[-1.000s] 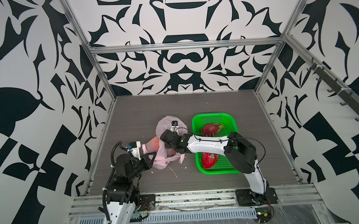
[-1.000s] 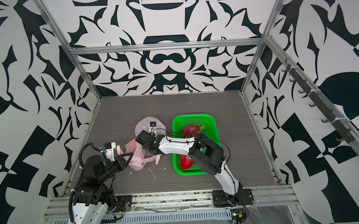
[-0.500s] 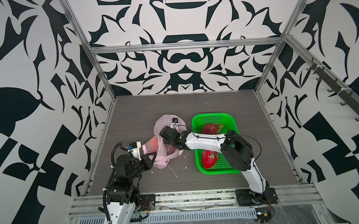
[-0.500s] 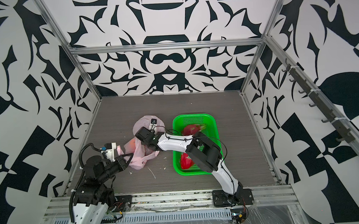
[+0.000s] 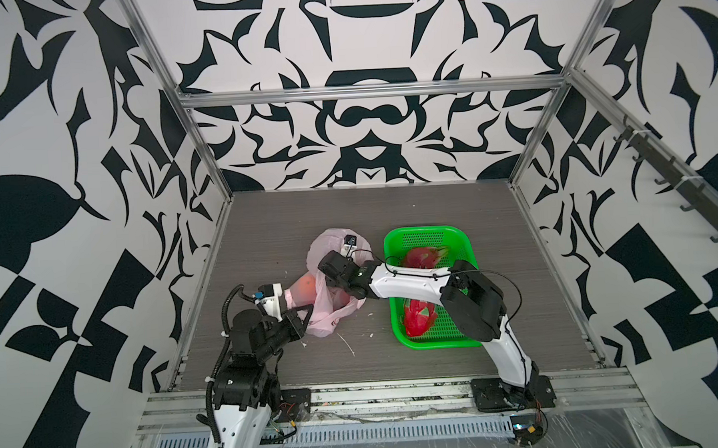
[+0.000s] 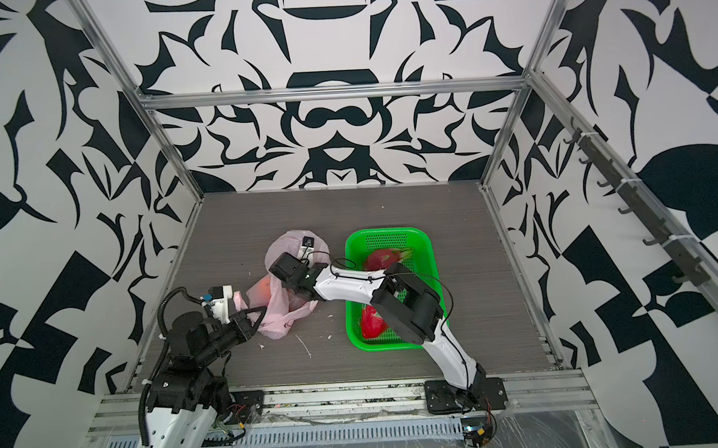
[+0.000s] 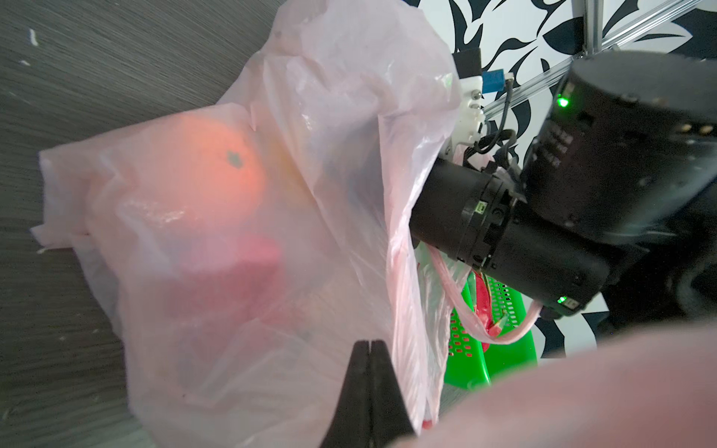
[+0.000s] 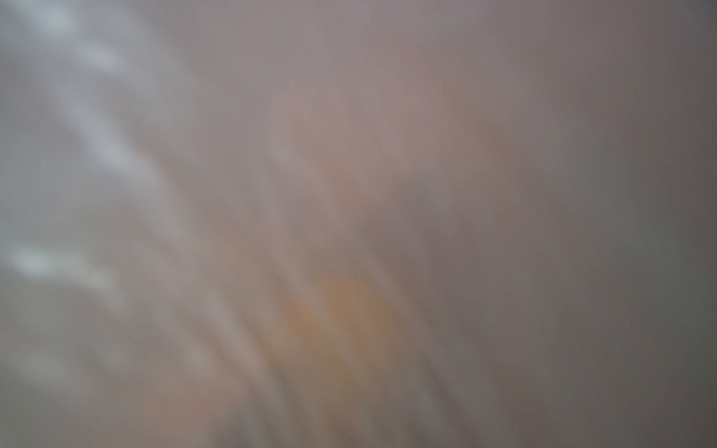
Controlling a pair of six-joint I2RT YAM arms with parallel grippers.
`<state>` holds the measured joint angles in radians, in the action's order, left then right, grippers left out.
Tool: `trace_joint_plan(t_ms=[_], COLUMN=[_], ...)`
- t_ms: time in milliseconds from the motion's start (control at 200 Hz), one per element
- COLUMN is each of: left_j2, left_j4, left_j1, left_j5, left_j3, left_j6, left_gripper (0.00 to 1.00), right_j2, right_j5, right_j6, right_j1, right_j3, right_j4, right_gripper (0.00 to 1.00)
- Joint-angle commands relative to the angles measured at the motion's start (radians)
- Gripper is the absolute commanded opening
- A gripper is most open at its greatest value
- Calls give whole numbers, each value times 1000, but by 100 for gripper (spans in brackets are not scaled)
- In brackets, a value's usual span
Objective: Untie the knot of the plastic bag and take out the fruit
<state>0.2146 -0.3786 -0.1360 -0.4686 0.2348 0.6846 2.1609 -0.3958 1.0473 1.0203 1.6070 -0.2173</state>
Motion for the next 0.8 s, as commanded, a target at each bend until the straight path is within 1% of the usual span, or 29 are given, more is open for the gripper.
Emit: trace_joint_plan(t_ms=[0, 75, 150, 205, 315, 390, 630, 795], left_j2=[-15, -20, -23, -23, -24, -24, -41, -37], left_j4=[-2, -6, -8, -7, -8, -8, -18, -17], left_j1=[-2, -2, -2, -2, -2, -2, -2, -1], left_j5=[-17, -15, -14, -16, -19, -28, -51, -54], left_j3=[-20, -20, -22, -23, -20, -17, -18, -20], left_j6=[3, 4, 6, 6, 9, 16, 35, 35], left_gripper=[0, 0, 0, 0, 0, 0, 0, 0], right_j2=[13, 6, 3, 4, 8, 11, 49, 84], right_j5=[4, 10, 13, 20, 31, 47, 97, 92], right_j6=[10, 7, 0, -4, -1, 7, 42, 84], right_j1=[-19, -19, -19, -19, -20, -23, -40, -46], right_j3=[10, 4, 5, 9, 16, 13, 44, 85], right_j4=[-35, -22, -21, -20, -18, -3, 8, -29], right_gripper=[39, 36, 36, 40, 53, 58, 65, 68])
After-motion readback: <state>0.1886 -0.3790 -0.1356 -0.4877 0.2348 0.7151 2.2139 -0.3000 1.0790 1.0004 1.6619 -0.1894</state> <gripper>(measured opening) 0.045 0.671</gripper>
